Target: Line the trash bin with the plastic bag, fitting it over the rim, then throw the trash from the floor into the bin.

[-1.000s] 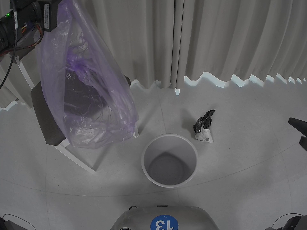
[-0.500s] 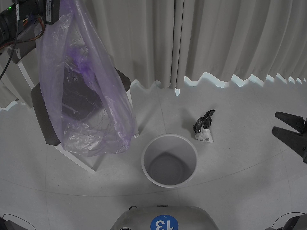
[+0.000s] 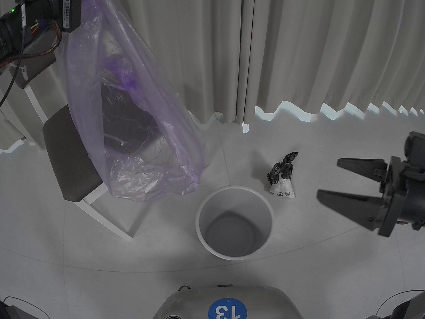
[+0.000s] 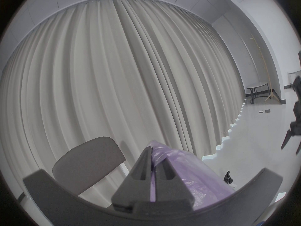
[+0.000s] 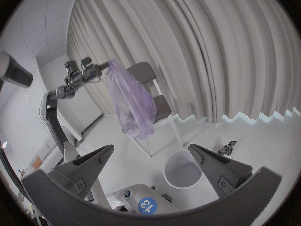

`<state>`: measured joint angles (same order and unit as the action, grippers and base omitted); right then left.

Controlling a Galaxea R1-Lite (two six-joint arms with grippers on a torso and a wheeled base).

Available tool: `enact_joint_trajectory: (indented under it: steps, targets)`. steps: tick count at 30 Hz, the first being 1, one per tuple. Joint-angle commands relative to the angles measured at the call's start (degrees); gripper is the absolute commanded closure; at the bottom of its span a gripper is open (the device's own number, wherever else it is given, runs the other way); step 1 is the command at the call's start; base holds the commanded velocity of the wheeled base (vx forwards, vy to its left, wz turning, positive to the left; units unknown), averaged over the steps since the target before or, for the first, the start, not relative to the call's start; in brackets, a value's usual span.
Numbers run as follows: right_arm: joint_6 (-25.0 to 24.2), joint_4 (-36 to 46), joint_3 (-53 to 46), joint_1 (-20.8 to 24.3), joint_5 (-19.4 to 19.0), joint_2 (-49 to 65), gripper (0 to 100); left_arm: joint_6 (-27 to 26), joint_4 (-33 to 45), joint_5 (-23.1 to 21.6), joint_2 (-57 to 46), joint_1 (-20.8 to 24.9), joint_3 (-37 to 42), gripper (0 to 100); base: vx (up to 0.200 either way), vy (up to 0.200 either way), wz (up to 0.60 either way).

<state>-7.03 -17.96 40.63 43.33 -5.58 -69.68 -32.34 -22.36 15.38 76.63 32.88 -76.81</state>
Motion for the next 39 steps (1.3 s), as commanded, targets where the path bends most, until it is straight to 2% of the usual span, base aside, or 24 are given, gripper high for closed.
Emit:
enact_joint_trajectory:
  steps: [1, 8, 13, 22, 37, 39]
  targets:
    - [1.2, -1.6, 2.3, 4.1, 1.0, -9.2, 0, 1.1, -0.1, 0.0, 0.2, -0.3, 0.1, 100, 0.000, 0.000, 0.00]
    - [2.6, -4.7, 6.0, 5.5, 1.2, -17.9, 0, 2.8, -0.1, 0.0, -0.1, -0.4, 0.2, 100, 0.000, 0.000, 0.00]
    - [2.7, -4.8, 7.9, 7.6, 3.7, -21.5, 0, 4.7, -0.1, 0.0, -0.1, -1.1, 0.1, 100, 0.000, 0.000, 0.00]
    - [2.5, -4.9, 10.4, 7.7, 4.7, -26.7, 0, 5.6, 0.0, 0.0, -0.4, -2.3, 0.2, 100, 0.000, 0.000, 0.00]
    - [1.8, -5.1, 18.3, 10.7, 12.0, -33.3, 0, 5.6, 0.0, 0.0, -0.4, -2.4, 0.3, 100, 0.000, 0.000, 0.00]
    - [-0.5, -4.9, 20.9, 12.2, 13.8, -35.2, 0, 5.7, -0.3, -0.1, -0.3, -2.7, 0.3, 100, 0.000, 0.000, 0.00]
